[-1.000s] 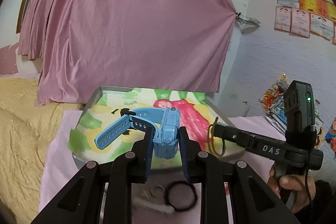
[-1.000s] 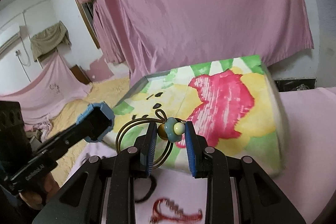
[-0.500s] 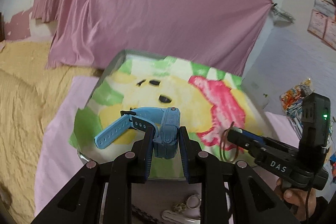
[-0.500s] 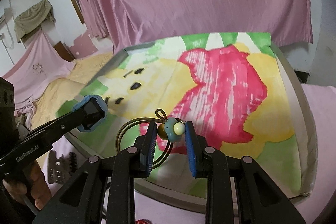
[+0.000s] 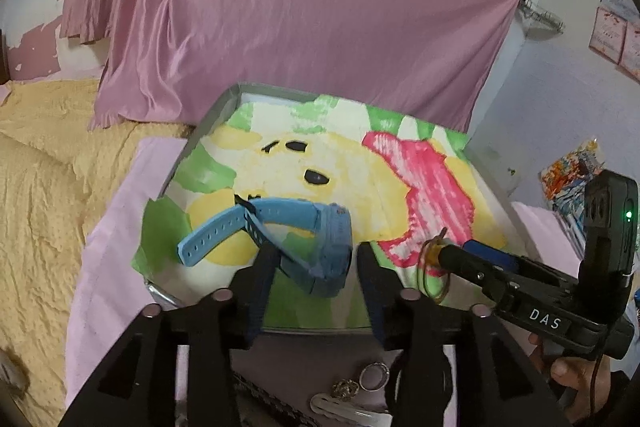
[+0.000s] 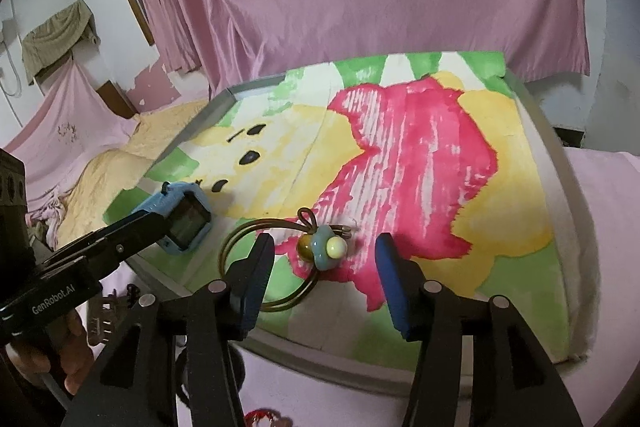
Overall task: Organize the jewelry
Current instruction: 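Open left tool over the tray while right tool releases the hair tie there, then withdraw both tools from the tray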
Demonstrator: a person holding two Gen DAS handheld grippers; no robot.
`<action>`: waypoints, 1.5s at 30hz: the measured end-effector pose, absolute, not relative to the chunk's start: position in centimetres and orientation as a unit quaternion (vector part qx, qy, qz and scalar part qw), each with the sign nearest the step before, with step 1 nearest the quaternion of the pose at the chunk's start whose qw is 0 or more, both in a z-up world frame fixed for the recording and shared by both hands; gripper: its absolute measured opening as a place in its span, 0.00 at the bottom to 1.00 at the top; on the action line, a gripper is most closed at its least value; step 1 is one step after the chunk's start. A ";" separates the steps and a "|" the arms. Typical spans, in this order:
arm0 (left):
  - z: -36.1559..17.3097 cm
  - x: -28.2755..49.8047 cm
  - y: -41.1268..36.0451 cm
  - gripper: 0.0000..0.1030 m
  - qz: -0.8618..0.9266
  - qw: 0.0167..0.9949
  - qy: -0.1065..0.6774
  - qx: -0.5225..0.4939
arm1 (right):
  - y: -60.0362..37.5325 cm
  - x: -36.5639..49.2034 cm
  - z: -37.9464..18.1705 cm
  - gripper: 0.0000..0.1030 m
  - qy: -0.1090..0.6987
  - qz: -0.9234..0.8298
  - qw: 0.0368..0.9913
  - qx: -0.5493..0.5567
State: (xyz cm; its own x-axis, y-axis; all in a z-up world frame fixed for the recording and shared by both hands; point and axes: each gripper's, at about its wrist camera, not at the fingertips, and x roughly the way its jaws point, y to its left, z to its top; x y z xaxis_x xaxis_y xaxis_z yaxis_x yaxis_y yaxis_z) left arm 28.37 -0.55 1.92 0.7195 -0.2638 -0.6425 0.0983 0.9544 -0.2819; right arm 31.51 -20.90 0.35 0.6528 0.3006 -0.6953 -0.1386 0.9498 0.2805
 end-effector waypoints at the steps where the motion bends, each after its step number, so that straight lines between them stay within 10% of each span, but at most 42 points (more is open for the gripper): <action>1: 2.1 28.1 -0.4 0.59 -0.098 0.922 0.355 -0.118 | -21.0 31.2 0.6 0.46 0.392 0.118 0.907 0.100; 15: 4.5 21.0 0.7 0.96 -0.070 0.957 0.252 -0.127 | -22.7 22.0 5.6 0.89 0.249 0.084 0.961 0.083; 45: 3.1 10.1 3.3 1.00 -0.031 0.986 0.160 -0.040 | -19.9 9.1 4.3 0.96 0.155 0.054 0.986 0.021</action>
State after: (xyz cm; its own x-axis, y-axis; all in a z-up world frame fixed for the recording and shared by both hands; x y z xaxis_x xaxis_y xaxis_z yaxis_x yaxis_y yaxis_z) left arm 10.14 3.29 3.09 0.9469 -0.0748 -0.3126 0.0494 0.9948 -0.0885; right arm 9.11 -19.91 4.28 0.9460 0.1122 -0.3041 -0.0991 0.9934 0.0581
